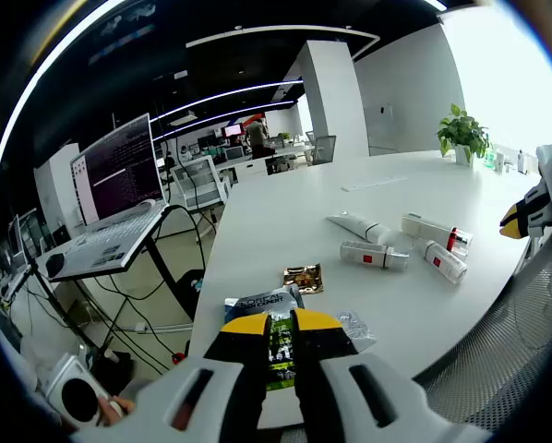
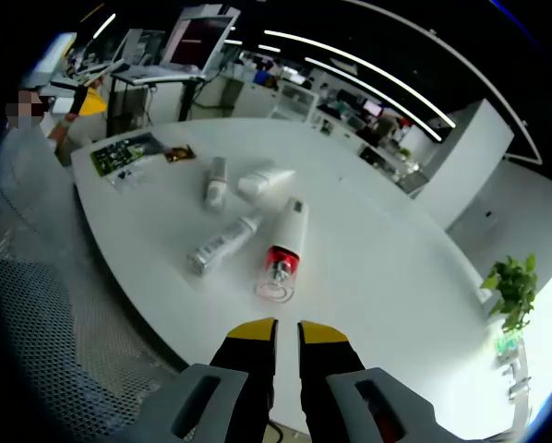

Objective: Arrange the skincare products in the storage area until every visible bottle or jar stands upright without overlapping.

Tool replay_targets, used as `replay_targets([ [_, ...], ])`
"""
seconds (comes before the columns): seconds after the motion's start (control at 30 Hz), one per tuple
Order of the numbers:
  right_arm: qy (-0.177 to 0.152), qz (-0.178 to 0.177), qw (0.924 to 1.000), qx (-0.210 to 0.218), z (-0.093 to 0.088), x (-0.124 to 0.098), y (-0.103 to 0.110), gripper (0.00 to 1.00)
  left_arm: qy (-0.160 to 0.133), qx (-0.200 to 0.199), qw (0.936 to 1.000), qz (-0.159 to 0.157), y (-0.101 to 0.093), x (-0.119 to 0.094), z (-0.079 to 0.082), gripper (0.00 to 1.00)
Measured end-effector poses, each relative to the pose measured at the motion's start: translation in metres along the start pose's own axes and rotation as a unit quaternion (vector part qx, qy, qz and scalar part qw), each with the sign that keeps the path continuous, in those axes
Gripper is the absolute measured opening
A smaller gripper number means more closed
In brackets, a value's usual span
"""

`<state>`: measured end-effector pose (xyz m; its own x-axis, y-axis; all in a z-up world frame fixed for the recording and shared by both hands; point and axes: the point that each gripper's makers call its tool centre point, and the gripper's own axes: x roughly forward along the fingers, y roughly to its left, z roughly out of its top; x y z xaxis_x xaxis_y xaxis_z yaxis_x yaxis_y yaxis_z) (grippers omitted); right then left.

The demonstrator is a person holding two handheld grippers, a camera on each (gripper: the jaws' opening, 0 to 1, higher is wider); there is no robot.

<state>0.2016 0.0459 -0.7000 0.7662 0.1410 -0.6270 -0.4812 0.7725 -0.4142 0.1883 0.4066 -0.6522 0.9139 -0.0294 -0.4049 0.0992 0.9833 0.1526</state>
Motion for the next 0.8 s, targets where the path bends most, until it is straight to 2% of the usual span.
replay_targets([
  [0.47,0.014,0.001,0.9997,-0.020,-0.009,0.002,-0.002,0.06,-0.021,-0.022,0.9995,0.008,-0.001,0.000,0.008,0.03],
  [0.6,0.025,-0.007,0.9994,-0.024,-0.017,0.002,-0.012,0.05,-0.027,-0.031,0.9991,-0.004,-0.013,0.001,0.012,0.03],
  [0.8,0.028,-0.021,0.9994,-0.008,-0.027,-0.002,-0.029,0.01,-0.037,-0.020,0.9990,-0.015,-0.031,0.002,0.017,0.05],
])
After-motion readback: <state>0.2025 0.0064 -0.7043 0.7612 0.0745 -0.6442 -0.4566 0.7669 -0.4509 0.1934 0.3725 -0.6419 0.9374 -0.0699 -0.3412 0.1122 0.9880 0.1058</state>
